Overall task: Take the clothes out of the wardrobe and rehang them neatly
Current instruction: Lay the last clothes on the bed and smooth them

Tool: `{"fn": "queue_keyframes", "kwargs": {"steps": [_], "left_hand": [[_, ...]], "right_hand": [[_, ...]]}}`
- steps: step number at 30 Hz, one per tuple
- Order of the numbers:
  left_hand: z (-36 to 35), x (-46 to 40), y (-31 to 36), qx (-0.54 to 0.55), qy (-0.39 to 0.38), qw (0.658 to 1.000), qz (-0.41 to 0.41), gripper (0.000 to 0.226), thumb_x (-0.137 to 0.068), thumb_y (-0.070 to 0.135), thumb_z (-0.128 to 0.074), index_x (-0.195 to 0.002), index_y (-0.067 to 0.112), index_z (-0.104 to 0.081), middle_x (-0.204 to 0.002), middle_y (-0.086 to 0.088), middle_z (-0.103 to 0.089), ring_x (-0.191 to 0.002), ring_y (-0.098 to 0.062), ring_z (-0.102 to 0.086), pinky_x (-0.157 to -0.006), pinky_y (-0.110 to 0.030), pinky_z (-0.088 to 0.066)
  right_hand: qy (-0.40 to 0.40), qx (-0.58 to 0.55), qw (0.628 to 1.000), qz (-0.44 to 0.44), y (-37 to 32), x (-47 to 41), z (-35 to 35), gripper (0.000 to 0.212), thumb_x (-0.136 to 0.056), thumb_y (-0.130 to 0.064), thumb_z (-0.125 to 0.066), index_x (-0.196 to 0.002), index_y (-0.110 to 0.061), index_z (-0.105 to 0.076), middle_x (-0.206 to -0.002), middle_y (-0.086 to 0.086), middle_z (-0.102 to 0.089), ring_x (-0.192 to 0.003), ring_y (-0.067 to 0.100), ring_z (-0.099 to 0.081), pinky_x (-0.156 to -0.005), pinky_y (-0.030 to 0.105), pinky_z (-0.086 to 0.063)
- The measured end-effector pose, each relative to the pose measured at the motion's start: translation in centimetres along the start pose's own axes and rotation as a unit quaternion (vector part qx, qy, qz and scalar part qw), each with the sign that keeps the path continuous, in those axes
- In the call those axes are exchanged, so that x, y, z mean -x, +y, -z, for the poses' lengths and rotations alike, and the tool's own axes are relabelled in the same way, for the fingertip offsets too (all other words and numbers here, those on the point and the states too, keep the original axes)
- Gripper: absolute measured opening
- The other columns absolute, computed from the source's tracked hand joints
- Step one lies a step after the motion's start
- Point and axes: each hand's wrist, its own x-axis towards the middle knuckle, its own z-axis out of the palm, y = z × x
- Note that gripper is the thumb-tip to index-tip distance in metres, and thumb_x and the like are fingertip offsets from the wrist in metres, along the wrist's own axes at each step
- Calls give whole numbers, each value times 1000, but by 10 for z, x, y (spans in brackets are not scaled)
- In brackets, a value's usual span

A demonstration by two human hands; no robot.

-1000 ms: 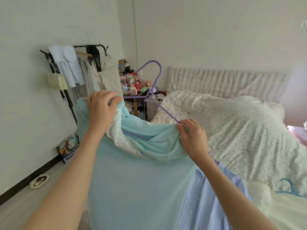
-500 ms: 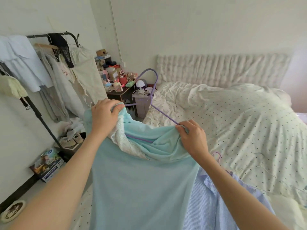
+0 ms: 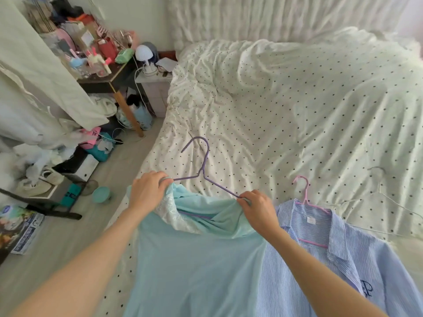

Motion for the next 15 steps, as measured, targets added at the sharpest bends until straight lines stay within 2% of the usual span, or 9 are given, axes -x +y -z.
{"fn": "queue_keyframes", "kwargs": {"steps": [3, 9, 15], "left_hand": [[-55, -31, -10, -3, -41, 999, -5, 25, -94, 34, -48, -88, 15, -62, -91, -3, -62, -92, -26, -55, -75, -35, -33], [-149, -62, -27, -27, -92, 995, -6, 27, -94, 36, -48, -98, 14, -64, -93, -7, -64, -91, -29, -56, -77, -37, -36], [-202, -81, -46, -33, -117, 993, 0, 26, -95, 34, -48, -99, 14, -65, -95, -7, -66, -92, -29, -56, -79, -37, -35]], "right_hand": [[-24, 19, 999, -41, 30, -29, -28, 20, -92, -19, -54, -99, -8, -69, -94, 13, -60, -93, 29, -53, -77, 33, -37], [-94, 48, 987, -124, 82, -76, -82, 24, -94, -21, -49, -103, -8, -67, -102, 11, -58, -98, 29, -53, -82, 36, -42], [-111, 66, 982, -137, 108, -106, -114, 26, -96, -20, -45, -107, -7, -65, -103, 13, -60, -98, 30, -53, -83, 36, -42]]}}
